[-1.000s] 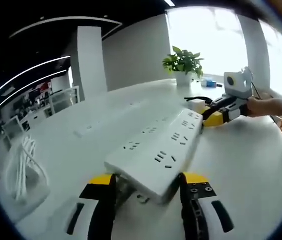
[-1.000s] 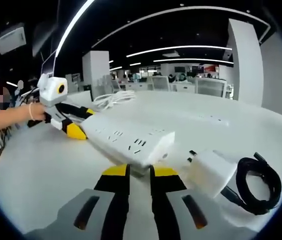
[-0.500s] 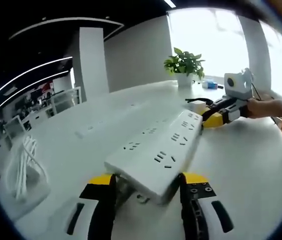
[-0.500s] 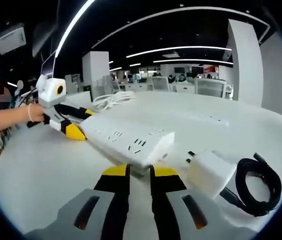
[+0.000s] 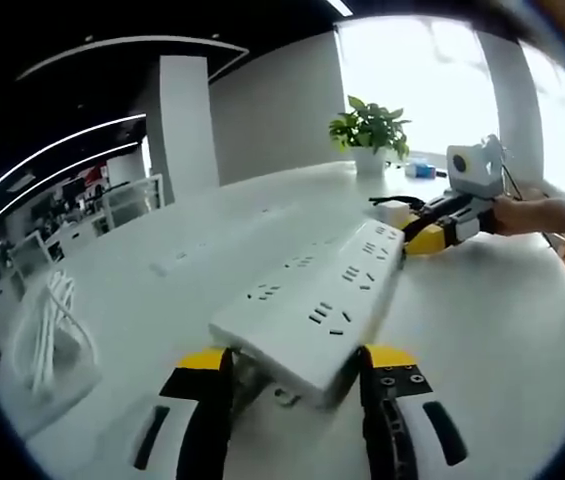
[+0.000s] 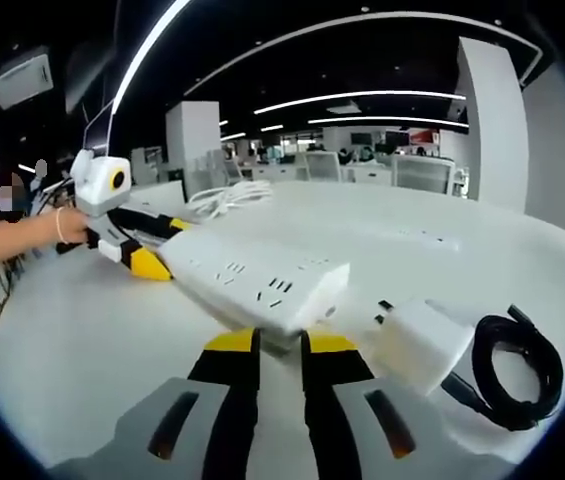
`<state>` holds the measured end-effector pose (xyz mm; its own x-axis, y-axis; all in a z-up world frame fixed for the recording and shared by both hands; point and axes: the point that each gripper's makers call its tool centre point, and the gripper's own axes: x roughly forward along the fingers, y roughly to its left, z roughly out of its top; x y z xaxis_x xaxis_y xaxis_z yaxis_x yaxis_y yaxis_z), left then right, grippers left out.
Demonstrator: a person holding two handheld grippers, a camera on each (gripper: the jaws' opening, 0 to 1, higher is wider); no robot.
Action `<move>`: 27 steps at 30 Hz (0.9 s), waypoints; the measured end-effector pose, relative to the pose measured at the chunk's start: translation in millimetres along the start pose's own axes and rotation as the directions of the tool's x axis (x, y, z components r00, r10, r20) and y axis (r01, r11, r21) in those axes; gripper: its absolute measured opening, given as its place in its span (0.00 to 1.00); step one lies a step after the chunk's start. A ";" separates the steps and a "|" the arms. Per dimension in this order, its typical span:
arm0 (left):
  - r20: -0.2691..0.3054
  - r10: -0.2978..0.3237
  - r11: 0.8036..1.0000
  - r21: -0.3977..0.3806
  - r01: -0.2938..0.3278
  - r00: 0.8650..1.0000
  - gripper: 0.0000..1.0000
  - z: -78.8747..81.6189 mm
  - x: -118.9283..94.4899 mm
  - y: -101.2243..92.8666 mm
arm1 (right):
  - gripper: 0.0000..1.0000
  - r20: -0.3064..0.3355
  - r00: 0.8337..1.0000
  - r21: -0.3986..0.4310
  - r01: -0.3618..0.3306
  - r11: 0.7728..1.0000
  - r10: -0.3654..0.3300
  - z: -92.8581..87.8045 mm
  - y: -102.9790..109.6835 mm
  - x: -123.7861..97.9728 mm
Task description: Straighten the power strip on the desk, plug the charger into it
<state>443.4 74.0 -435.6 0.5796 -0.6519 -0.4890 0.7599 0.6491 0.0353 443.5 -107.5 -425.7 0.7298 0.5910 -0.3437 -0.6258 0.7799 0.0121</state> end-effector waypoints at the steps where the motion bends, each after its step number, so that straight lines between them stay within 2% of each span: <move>1: 0.002 0.000 1.000 0.000 0.000 1.000 0.51 -0.3 -0.5 -0.5 | 0.15 0.000 1.000 0.000 -0.001 1.000 0.001 0.0 0.0 0.0; 9: 0.006 -0.001 1.000 -0.002 0.002 1.000 0.51 -0.6 -1.6 -1.3 | 0.16 0.001 1.000 -0.005 -0.004 1.000 0.004 0.1 -0.5 0.2; 13: 0.028 0.000 1.000 0.000 0.000 1.000 0.51 -0.7 -1.1 0.1 | 0.16 0.012 1.000 -0.009 -0.012 1.000 0.012 -0.1 -1.1 0.2; 15: 0.055 0.002 1.000 -0.014 -0.002 0.998 0.57 0.7 -1.0 -1.9 | 0.18 0.020 0.999 -0.013 -0.025 1.000 0.025 0.0 1.0 -0.2; 17: 0.063 0.006 1.000 -0.015 -0.005 0.998 0.74 -2.0 0.0 -2.7 | 0.19 0.023 0.999 -0.020 -0.029 0.999 0.029 -1.1 3.1 -1.3; 18: 0.069 0.002 1.000 -0.020 -0.001 0.998 0.77 -3.8 0.0 -3.8 | 0.20 0.024 0.999 -0.030 -0.026 0.999 0.027 -1.6 3.2 -1.4; 22: 0.075 0.006 0.999 -0.034 -0.003 0.997 0.78 -5.3 -1.8 -3.0 | 0.31 0.023 1.000 -0.043 -0.020 0.999 0.021 -3.1 2.3 -0.2; 24: 0.075 0.008 1.000 -0.029 -0.006 0.997 0.78 -5.1 -2.4 -2.2 | 0.33 0.025 0.999 -0.045 -0.024 0.999 0.025 -2.8 3.9 0.1; 27: 0.097 0.013 1.000 -0.021 -0.011 0.995 0.83 -1.7 -5.2 -4.3 | 0.39 0.031 0.999 -0.049 -0.027 0.998 0.029 -0.6 7.7 -0.8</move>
<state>436.6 75.2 -434.7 0.6154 -0.6780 -0.4020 0.7469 0.6645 0.0226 437.9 -102.1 -425.9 0.7199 0.6192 -0.3134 -0.6581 0.7525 -0.0250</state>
